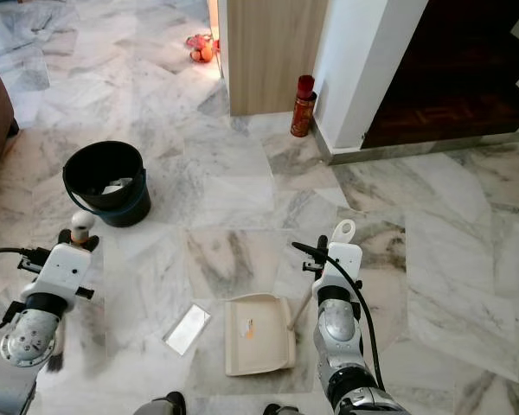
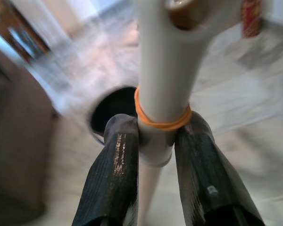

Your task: Sweep floor

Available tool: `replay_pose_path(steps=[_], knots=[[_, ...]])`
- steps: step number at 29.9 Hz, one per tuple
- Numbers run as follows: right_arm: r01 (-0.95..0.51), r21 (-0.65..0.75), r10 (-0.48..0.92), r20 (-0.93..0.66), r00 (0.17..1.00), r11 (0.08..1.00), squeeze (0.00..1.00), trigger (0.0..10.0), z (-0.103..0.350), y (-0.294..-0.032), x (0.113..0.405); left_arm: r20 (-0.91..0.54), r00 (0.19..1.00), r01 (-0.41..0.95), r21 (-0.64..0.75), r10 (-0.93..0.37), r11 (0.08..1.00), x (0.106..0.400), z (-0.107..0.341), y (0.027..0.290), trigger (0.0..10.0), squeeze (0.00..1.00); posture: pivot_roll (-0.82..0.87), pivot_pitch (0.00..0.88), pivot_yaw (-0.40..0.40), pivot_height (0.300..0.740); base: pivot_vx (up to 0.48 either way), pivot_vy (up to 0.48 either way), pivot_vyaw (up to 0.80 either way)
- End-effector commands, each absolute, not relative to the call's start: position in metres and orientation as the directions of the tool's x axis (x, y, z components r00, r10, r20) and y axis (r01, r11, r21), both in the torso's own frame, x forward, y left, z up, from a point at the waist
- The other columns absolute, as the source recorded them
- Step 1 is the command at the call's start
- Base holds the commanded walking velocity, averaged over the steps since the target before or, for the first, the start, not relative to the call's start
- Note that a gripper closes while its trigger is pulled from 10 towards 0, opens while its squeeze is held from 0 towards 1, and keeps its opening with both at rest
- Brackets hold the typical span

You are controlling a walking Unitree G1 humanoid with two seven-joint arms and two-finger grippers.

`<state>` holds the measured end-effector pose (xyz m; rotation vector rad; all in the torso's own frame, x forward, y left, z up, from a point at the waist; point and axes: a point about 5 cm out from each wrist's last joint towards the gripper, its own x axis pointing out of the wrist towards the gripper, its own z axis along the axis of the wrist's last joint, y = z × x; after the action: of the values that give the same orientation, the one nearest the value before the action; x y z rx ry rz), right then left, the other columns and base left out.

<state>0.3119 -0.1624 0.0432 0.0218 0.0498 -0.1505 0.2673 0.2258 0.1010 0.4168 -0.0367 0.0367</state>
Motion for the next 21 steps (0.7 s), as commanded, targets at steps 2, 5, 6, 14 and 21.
replay_pose_path(steps=[2, 5, 6, 14, 21], knots=[[0.160, -0.006, -0.159, -0.154, 0.975, 0.987, 0.00, 10.0, 0.0218, -0.1667, 0.2973, 0.021, 0.998, -0.065, 0.239, 0.062, 0.969, 0.2649, 0.0997, 0.2340, 10.0, 0.00, 0.20, 0.233, -0.054, 0.740, 0.000, 0.000, 0.00], [0.156, -0.006, -0.155, -0.161, 0.975, 0.988, 0.00, 10.0, 0.0209, -0.1663, 0.2970, 0.015, 0.999, -0.054, 0.198, 0.052, 0.979, 0.2632, 0.0998, 0.2354, 10.0, 0.00, 0.20, 0.231, -0.055, 0.740, 0.000, 0.000, 0.00], [0.153, -0.007, -0.152, -0.163, 0.975, 0.988, 0.00, 10.0, 0.0209, -0.1659, 0.2973, 0.006, 0.999, -0.037, 0.183, 0.037, 0.982, 0.2620, 0.0995, 0.2355, 10.0, 0.00, 0.20, 0.230, -0.056, 0.740, 0.000, 0.000, 0.00], [0.139, -0.012, -0.139, -0.179, 0.974, 0.990, 0.00, 10.0, 0.0193, -0.1632, 0.2975, -0.028, 1.000, 0.005, 0.050, -0.003, 0.999, 0.2590, 0.0961, 0.2345, 10.0, 0.00, 0.20, 0.227, -0.057, 0.740, 0.000, 0.000, 0.00], [0.133, -0.014, -0.133, -0.194, 0.972, 0.991, 0.00, 10.0, 0.0179, -0.1627, 0.2975, -0.016, 0.998, 0.064, -0.105, -0.066, 0.992, 0.2624, 0.1032, 0.2326, 10.0, 0.00, 0.21, 0.217, -0.059, 0.740, 0.000, 0.000, 0.00]])
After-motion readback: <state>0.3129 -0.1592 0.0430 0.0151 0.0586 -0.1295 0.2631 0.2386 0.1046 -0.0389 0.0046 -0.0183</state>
